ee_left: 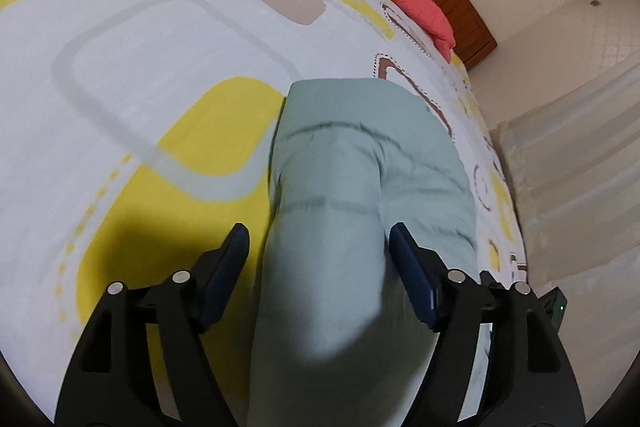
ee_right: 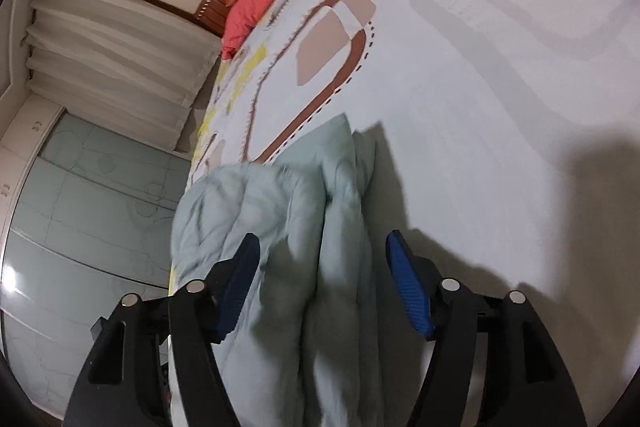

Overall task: Fold large clothes
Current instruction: 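Open both grippers and pull them back from the folded jacket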

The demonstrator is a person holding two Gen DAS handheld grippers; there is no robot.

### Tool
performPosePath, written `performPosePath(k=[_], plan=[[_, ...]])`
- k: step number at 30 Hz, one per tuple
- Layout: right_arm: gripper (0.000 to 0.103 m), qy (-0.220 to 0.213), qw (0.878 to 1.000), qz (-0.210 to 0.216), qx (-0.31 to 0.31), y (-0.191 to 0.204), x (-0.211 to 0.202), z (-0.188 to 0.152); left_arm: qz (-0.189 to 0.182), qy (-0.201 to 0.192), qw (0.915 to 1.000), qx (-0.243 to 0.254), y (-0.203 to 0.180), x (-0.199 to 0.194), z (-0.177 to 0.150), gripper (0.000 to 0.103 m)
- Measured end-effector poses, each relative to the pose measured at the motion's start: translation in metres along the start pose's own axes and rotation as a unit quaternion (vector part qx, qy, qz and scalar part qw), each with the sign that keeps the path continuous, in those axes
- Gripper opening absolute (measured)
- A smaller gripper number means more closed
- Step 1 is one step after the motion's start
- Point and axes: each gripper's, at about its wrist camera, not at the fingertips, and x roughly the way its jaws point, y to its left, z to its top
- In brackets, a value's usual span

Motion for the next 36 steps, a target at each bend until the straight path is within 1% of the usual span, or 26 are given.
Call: performPosePath(k=[4, 5, 6, 8, 11, 13, 14, 15, 17, 20, 22, 24, 27, 30, 32, 36], plan=[[0.065, 0.011, 1.0, 0.027, 0.007, -0.001, -0.017, -0.026, -0.027, -0.001, 0.9996, -0.011, 0.007, -0.016, -0.024, 0.076], [0.061, 0.012, 1.0, 0.023, 0.006, -0.001, -0.019, -0.031, -0.033, 0.001, 0.9994, -0.012, 0.008, -0.016, -0.028, 0.07], [0.047, 0.015, 1.0, 0.015, 0.006, -0.002, -0.018, -0.037, -0.043, 0.006, 0.999, -0.006, 0.008, -0.013, -0.034, 0.055], [0.044, 0.026, 0.999, 0.021, 0.012, -0.007, -0.01, -0.039, -0.037, 0.004, 0.9993, 0.005, 0.006, -0.011, -0.037, 0.053], [0.044, 0.024, 0.999, 0.018, 0.02, -0.009, -0.008, -0.039, -0.024, -0.001, 0.9996, 0.015, 0.001, -0.014, -0.038, 0.053], [0.045, 0.018, 1.0, 0.009, 0.009, -0.003, -0.015, -0.041, 0.002, -0.015, 0.9993, 0.034, -0.006, -0.022, -0.039, 0.059], [0.046, 0.015, 1.0, 0.001, 0.002, 0.0, -0.019, -0.042, 0.013, -0.023, 0.9987, 0.044, -0.009, -0.026, -0.041, 0.066], [0.049, 0.01, 1.0, -0.007, -0.005, 0.003, -0.027, -0.045, 0.026, -0.034, 0.997, 0.064, -0.013, -0.032, -0.044, 0.07], [0.056, 0.003, 1.0, -0.014, -0.009, 0.009, -0.036, -0.051, 0.042, -0.043, 0.9948, 0.082, -0.018, -0.041, -0.049, 0.072], [0.056, -0.008, 0.999, -0.031, -0.023, 0.016, -0.056, -0.065, 0.059, -0.051, 0.9924, 0.095, -0.023, -0.054, -0.057, 0.074], [0.057, -0.016, 0.998, -0.05, -0.042, 0.023, -0.068, -0.076, 0.071, -0.062, 0.9889, 0.115, -0.028, -0.064, -0.067, 0.077], [0.064, -0.027, 0.996, -0.068, -0.059, 0.029, -0.08, -0.086, 0.082, -0.075, 0.9844, 0.136, -0.032, -0.075, -0.077, 0.078], [0.068, -0.05, 0.99, -0.096, -0.089, 0.04, -0.099, -0.103, 0.104, -0.098, 0.9753, 0.168, -0.042, -0.093, -0.094, 0.083], [0.07, -0.063, 0.98, -0.133, -0.133, 0.056, -0.111, -0.123, 0.115, -0.115, 0.9682, 0.19, -0.049, -0.108, -0.108, 0.09], [0.07, -0.069, 0.974, -0.149, -0.158, 0.066, -0.117, -0.136, 0.126, -0.131, 0.9633, 0.198, -0.053, -0.119, -0.116, 0.091], [0.07, -0.078, 0.966, -0.166, -0.183, 0.079, -0.123, -0.152, 0.144, -0.146, 0.9561, 0.209, -0.058, -0.136, -0.131, 0.092]])
